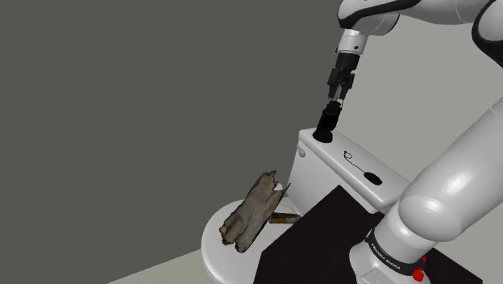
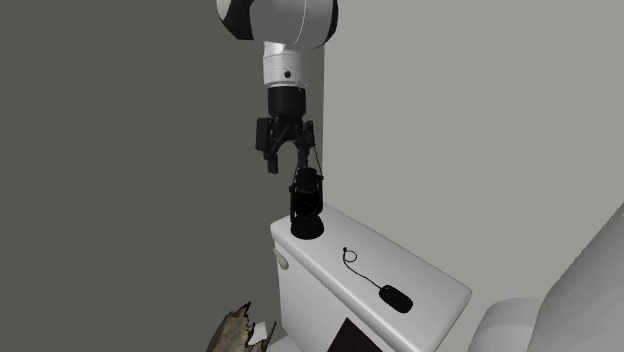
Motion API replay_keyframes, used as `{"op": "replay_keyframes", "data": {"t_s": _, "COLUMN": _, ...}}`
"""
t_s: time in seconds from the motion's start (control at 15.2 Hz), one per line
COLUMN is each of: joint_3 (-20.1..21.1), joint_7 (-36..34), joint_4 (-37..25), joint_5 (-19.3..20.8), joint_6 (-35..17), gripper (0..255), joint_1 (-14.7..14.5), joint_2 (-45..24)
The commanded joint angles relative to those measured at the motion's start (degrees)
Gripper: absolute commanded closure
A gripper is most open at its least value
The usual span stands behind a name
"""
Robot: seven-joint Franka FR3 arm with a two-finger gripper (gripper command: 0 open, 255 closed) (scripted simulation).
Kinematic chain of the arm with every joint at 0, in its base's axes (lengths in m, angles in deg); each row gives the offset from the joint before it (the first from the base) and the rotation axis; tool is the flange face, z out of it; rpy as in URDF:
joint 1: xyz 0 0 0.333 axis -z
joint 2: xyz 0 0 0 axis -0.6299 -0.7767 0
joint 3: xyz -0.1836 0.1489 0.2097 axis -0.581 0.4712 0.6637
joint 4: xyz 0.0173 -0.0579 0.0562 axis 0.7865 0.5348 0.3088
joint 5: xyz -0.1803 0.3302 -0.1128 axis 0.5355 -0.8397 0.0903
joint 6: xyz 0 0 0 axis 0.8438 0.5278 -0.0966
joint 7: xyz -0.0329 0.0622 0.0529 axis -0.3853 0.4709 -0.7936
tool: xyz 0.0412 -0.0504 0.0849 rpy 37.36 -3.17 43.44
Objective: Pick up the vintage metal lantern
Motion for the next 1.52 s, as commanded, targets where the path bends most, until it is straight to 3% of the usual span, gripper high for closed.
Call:
{"op": "replay_keyframes", "data": {"t_s": 0.0, "joint_3": -1.9, "joint_7": 3.5, "joint_4": -4.1, "joint_5": -2.5, "joint_6": 0.6, "gripper": 0, "joint_1": 1.0, "joint_2": -4.9}}
{"op": "replay_keyframes", "data": {"t_s": 0.4, "joint_3": -5.2, "joint_7": 13.1, "joint_4": -21.7, "joint_5": -12.1, "joint_6": 6.7, "gripper": 0, "joint_1": 7.7, "joint_2": -22.4}}
{"op": "replay_keyframes", "data": {"t_s": 0.86, "joint_3": -3.1, "joint_7": 17.3, "joint_4": -50.2, "joint_5": -22.8, "joint_6": 18.6, "gripper": 0, "joint_1": 21.5, "joint_2": -43.9}}
{"op": "replay_keyframes", "data": {"t_s": 1.45, "joint_3": -3.8, "joint_7": 18.9, "joint_4": -42.8, "joint_5": -22.6, "joint_6": 12.5, "gripper": 0, "joint_1": 19.3, "joint_2": -43.2}}
